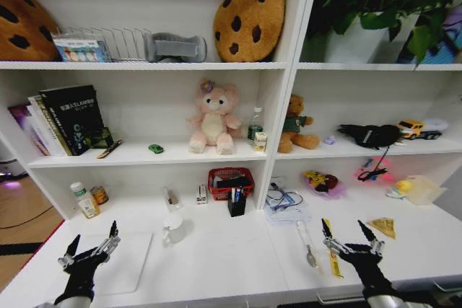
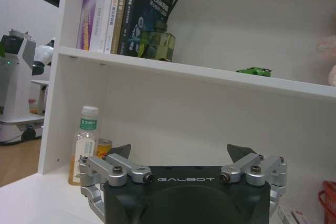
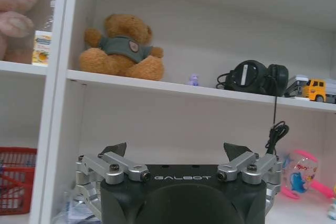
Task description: Organize the objects on the table.
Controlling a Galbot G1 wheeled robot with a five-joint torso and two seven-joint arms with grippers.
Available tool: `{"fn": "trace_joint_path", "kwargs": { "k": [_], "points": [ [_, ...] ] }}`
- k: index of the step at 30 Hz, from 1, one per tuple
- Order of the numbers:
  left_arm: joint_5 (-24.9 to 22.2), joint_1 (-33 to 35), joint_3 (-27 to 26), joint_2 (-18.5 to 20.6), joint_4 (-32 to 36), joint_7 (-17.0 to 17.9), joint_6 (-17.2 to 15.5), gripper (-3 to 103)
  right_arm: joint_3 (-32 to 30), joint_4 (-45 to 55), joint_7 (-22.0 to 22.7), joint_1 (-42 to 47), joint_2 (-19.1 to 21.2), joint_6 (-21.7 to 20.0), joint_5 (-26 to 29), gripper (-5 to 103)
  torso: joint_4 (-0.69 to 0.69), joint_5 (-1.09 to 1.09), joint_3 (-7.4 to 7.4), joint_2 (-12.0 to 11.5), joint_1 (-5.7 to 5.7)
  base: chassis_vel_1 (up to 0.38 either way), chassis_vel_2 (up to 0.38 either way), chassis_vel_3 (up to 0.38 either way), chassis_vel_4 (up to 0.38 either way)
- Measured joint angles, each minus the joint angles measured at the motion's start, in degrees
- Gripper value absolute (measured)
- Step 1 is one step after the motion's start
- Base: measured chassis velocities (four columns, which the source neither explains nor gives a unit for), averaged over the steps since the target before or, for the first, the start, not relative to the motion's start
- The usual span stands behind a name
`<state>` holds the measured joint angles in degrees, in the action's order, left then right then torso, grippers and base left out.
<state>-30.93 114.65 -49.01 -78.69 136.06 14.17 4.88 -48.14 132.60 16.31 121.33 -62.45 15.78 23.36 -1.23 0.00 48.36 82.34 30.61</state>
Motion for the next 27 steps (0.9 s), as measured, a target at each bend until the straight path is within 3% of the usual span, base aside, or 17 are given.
{"fn": "trace_joint_path", "kwargs": {
  "k": [9,12,15,16,18,21,27],
  "points": [
    [0.4,-0.2,0.5,-0.3,-0.1,0.1,0.1,100,-0.4,-1.3,1.7,-1.9,0.0,-0.6,0.9,100,0.00,-0.04,-0.01,0.0,0.00,-0.274,-0.273,0.266,0.264],
    [0.5,-0.3,0.7,-0.3,-0.1,0.1,0.1,100,-0.1,-1.8,3.1,-2.7,-0.4,-1.1,1.4,100,-0.01,0.06,0.01,0.0,0.01,-0.319,-0.320,0.295,0.316],
    [0.8,-0.3,0.9,-0.5,-0.1,0.1,0.1,100,-0.1,-2.5,4.1,-3.8,-0.5,-1.8,2.4,100,0.01,-0.02,-0.01,0.0,-0.01,-0.301,-0.294,0.250,0.263],
    [1.0,-0.3,1.1,-0.7,-0.1,0.1,0.1,100,-0.2,-3.1,4.5,-4.5,-0.1,-3.0,3.7,100,0.01,0.09,0.00,0.0,0.00,-0.145,-0.224,0.236,0.170],
    [1.2,-0.3,1.3,-0.9,-0.1,0.1,0.1,100,-0.3,-3.7,4.9,-5.3,0.3,-4.3,4.6,100,0.02,0.06,0.01,0.0,0.00,-0.145,-0.160,0.117,0.170],
    [1.4,-0.4,1.5,-1.1,-0.1,0.1,0.1,100,-0.5,-5.1,5.4,-7.2,1.1,-6.6,6.0,100,-0.08,-0.02,-0.01,0.0,-0.01,-0.003,-0.110,0.070,-0.019],
    [1.5,0.0,1.4,-1.4,0.1,0.3,0.1,100,0.3,-9.6,4.8,-12.2,2.9,-10.7,8.1,100,0.02,-0.03,0.00,0.0,0.01,0.031,0.083,-0.014,-0.048]
  ]
}}
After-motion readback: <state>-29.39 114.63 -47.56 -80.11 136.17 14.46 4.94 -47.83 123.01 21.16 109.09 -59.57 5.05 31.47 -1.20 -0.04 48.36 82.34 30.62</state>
